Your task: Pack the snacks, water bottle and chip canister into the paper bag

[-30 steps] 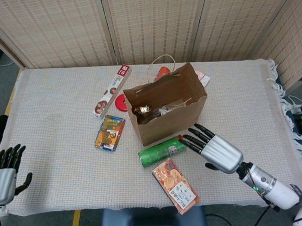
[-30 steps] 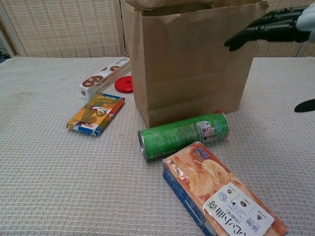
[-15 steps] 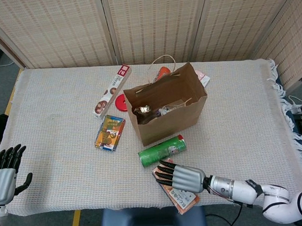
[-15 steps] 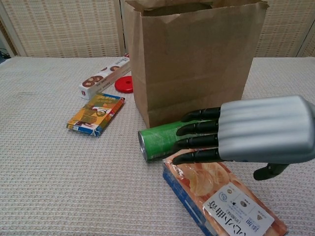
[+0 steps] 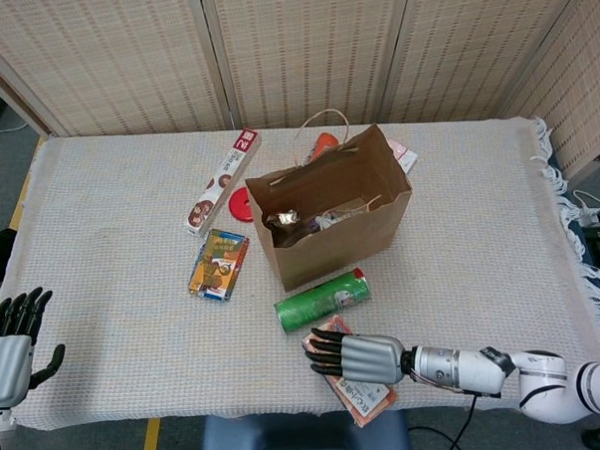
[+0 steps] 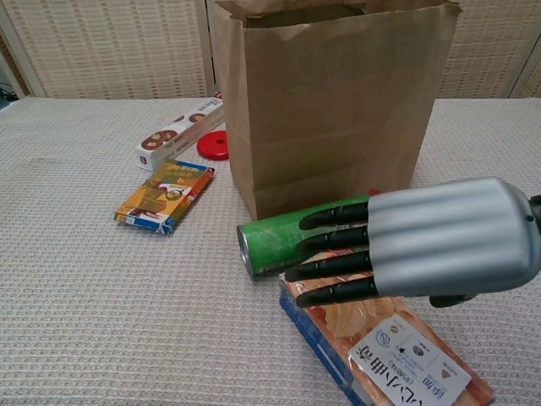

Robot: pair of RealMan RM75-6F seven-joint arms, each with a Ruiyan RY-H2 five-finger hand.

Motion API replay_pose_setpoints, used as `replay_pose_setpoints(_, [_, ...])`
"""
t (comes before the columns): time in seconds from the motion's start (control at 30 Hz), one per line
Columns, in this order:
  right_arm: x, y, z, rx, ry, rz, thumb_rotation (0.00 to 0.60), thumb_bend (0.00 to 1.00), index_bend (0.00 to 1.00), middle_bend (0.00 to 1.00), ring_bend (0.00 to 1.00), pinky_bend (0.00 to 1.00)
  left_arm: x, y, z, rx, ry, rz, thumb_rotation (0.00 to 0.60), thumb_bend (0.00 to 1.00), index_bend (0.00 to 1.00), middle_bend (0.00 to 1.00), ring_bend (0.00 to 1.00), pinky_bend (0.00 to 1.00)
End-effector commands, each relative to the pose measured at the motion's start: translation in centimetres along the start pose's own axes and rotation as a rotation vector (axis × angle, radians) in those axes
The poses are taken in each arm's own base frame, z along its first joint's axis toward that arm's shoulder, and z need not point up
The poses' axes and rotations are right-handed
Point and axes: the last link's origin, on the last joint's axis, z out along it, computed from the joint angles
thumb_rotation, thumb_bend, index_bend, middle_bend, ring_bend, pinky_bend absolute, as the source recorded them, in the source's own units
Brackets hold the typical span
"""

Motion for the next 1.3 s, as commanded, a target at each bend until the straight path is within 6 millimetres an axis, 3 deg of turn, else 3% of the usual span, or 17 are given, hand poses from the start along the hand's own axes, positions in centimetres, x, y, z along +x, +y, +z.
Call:
replay_pose_setpoints(0.03, [-0.3,-0.3,0.4,0.019,-0.01,-0.011,0.6,0.0,0.0,0.0,0.0,0.0,0.0,0.0,0.0,-0.001,-0.001,-0.001,0.6,0.38,0.0,0.0,0.0,0.0])
replay_pose_setpoints(0.4, [-1.0,-0.7,1.0,0.064,-0.048,-0.032,0.6,0.0,0.0,0.0,0.0,0.0,0.0,0.0,0.0,-0.003,-0.002,-0.003,0.6,0.38,0.0,0.0,0.0,0.0])
replay_pose_setpoints(0.83, [-2.5,-2.6,3.6,0.088,-0.08,-0.061,0.6,0.0,0.0,0.01,0.0,0.0,0.0,-0.1,0.0,-0.004,-0.003,-0.007,0.6,0.38,0.0,0.0,0.0,0.0])
replay_pose_setpoints(0.9, [-2.3,-2.9,3.9,0.092,-0.069,-0.062,0.6,0.02,0.08,0.12,0.06,0.03,0.0,-0.1,0.0,-0.004,-0.003,-0.007,0.6,0.38,0.0,0.0,0.0,0.0])
replay_pose_setpoints(0.93, [-2.3,-3.0,4.0,0.092,-0.056,-0.067,0.6,0.05,0.2,0.26,0.16,0.1,0.0,-0.1,0.0,-0.005,-0.004,-0.007,0.6,0.38,0.0,0.0,0.0,0.0])
replay_pose_setpoints(0.97, [-2.2,-3.0,4.0,0.09,-0.046,-0.068,0.6,0.1,0.4,0.43,0.32,0.23,0.0,-0.1,0.0,-0.005,-0.004,-0.008,0.6,0.38,0.0,0.0,0.0,0.0])
replay_pose_setpoints(1.07, [-1.9,-2.8,3.5,0.066,0.0,-0.06,0.6,0.17,0.74,0.61,0.57,0.54,0.0,-0.1,0.0,-0.006,-0.005,-0.009,0.6,0.38,0.0,0.0,0.0,0.0])
replay_pose_setpoints(1.13, [-1.4,-2.2,3.1,0.029,0.047,-0.05,0.6,0.18,0.78,0.64,0.62,0.6,0.0,-0.1,0.0,-0.007,-0.005,-0.008,0.6,0.38,0.0,0.0,0.0,0.0])
replay_pose_setpoints(1.3, [1.4,-0.2,2.4,-0.104,0.224,-0.007,0.6,0.18,0.78,0.64,0.63,0.61,0.0,-0.1,0.0,-0.006,-0.004,-0.005,0.6,0.38,0.0,0.0,0.0,0.0])
